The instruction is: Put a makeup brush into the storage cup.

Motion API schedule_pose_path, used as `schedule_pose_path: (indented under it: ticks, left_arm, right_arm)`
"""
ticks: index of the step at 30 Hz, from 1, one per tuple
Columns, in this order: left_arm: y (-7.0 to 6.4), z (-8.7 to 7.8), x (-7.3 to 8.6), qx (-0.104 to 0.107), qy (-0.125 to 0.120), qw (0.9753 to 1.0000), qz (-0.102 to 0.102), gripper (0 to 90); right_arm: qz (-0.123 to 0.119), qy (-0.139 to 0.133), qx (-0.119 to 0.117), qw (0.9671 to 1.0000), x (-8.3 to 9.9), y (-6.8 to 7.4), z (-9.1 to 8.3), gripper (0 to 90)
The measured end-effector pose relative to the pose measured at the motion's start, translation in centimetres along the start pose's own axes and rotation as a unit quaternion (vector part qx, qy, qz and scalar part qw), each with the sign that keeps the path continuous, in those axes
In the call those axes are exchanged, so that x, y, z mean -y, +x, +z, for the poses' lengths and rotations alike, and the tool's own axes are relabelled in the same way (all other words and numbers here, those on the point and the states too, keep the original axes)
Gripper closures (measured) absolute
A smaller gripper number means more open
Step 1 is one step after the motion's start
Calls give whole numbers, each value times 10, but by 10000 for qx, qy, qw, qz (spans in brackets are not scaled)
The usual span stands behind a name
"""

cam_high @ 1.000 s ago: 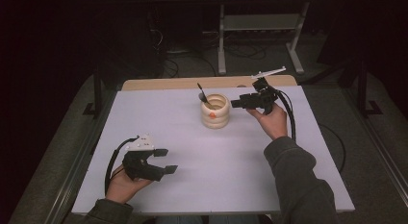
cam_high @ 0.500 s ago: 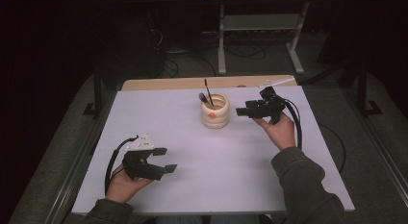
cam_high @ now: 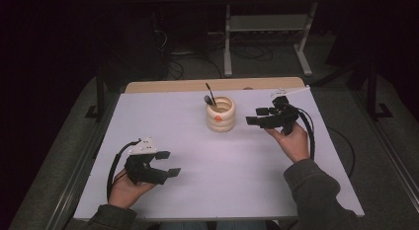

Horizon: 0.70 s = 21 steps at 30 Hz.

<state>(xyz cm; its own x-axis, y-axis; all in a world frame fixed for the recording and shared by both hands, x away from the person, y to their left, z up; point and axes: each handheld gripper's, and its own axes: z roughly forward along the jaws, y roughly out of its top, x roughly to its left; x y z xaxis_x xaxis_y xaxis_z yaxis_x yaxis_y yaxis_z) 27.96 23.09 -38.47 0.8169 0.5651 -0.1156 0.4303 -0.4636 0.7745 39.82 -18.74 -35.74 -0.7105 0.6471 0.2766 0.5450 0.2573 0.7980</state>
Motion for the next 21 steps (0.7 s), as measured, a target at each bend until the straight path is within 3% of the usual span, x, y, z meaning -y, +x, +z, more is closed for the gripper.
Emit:
schedule_pose_path:
  ticks: [4, 6, 15, 21]
  left_arm:
    - [0, 1, 1, -17, 12, 10000, -19, 270]
    - [0, 1, 1, -6, 21, 10000, -30, 271]
    - [1, 3, 2, 25, 5, 10000, -35, 262]
    - [3, 1, 2, 7, 22, 10000, -15, 236]
  right_arm:
    - [-11, -20, -12, 10000, 5, 3, -4, 319]
    - [1, -72, -131, 9999, 7, 7, -5, 321]
    - [-309, 28, -29, 9995, 18, 21, -7, 310]
    - [-280, 9, -38, 9996, 24, 24, -10, 293]
